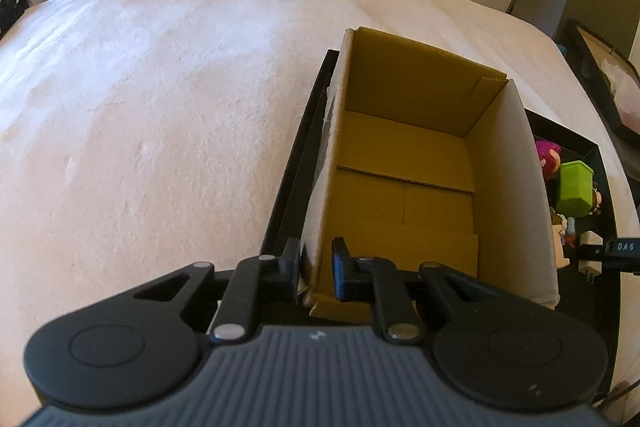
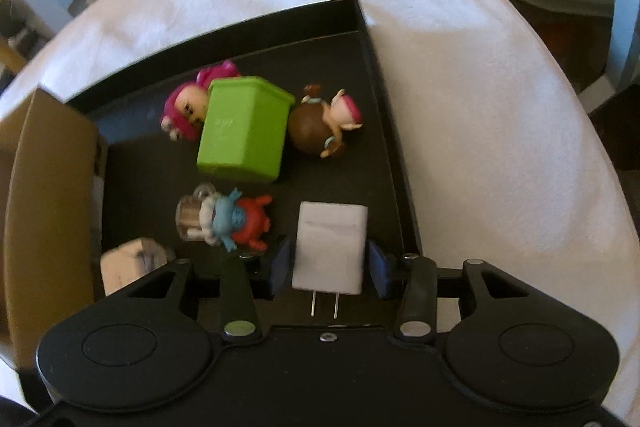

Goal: Organize rigid objects
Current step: 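Carry the white adapter with the right gripper into the cardboard box and release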

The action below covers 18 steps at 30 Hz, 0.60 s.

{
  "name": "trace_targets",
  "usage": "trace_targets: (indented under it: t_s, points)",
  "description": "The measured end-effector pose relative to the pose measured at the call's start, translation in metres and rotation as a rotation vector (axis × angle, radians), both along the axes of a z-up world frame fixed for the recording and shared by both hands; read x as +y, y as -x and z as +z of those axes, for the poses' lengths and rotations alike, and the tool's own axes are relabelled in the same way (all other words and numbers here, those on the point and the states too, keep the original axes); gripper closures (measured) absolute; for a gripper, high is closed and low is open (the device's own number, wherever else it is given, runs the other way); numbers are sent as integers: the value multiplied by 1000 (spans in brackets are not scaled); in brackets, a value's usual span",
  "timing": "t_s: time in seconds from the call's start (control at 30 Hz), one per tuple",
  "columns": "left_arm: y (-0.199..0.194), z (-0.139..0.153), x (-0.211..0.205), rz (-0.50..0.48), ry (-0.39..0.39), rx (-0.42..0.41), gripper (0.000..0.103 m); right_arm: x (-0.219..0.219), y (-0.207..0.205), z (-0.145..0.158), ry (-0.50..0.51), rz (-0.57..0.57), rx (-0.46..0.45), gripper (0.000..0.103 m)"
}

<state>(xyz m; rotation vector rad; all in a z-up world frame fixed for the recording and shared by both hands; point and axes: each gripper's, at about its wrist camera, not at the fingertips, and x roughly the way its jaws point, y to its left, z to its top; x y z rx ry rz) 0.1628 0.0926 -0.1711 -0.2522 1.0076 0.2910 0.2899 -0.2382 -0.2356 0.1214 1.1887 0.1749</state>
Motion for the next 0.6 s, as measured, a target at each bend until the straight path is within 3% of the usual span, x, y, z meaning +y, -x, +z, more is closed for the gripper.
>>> trace_targets:
  t_s: [0.17,0.43,0.6]
  points:
    - [3,-1,1,4,16,-10,88,7,5,3,45,40,-42,66]
    - [5,0,5,7,52,-30,88,6,24,36,-76,46,-67,66]
    - [8,0,5,-5,58,-40,88,22,36,62,-68,86,-120,66]
